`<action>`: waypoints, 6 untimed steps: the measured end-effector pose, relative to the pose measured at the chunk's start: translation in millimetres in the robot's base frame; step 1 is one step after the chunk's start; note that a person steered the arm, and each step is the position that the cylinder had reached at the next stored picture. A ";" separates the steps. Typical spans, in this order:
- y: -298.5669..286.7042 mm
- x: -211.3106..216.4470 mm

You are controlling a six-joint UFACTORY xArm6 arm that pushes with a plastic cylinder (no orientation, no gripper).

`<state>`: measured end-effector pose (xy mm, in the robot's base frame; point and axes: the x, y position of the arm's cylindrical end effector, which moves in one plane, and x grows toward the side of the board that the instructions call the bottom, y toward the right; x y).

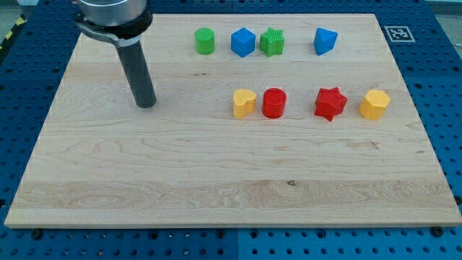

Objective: Move the red star to the bottom left of the yellow hexagon

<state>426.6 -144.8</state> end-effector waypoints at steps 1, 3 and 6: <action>0.0 0.0; 6.6 -0.2; 91.6 -23.7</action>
<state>402.9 -53.2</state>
